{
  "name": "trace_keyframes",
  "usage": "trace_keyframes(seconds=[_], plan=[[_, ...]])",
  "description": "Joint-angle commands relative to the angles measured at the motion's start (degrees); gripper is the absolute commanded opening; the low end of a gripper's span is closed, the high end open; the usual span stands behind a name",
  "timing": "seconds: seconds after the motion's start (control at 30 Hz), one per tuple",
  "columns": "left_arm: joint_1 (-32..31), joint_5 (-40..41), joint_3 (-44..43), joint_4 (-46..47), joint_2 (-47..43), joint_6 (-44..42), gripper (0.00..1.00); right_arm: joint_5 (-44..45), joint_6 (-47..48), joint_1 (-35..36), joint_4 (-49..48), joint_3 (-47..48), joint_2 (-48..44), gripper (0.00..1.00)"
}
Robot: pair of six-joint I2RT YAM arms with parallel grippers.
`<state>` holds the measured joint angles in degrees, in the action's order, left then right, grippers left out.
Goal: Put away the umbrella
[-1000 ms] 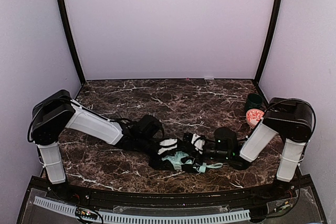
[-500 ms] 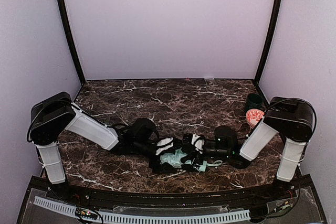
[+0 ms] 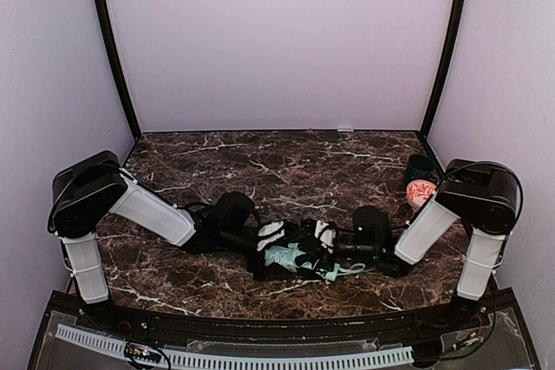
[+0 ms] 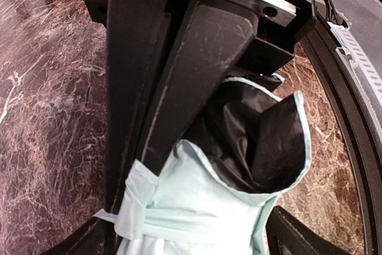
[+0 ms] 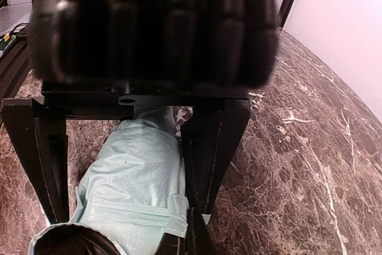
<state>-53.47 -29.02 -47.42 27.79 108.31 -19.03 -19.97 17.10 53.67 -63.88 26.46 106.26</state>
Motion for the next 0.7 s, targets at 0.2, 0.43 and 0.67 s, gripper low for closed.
trace_keyframes(seconds=[0.2,0.43,0.67], plan=[[2.5,16.77,3.46,-3.86,0.76,-3.02,0.92,-8.84,1.05,0.3,-0.27,1.34,-1.26,0.0],[2.5,13.06,5.78,-3.48,-1.87,-5.98,0.8,-8.63,6.15,-0.14,9.02,3.32,-2.83,0.0],[2.5,11.54,5.26,-0.56,-2.16,-5.21,0.88,-9.39,7.32,0.11,10.77,4.94,-2.74,0.0]])
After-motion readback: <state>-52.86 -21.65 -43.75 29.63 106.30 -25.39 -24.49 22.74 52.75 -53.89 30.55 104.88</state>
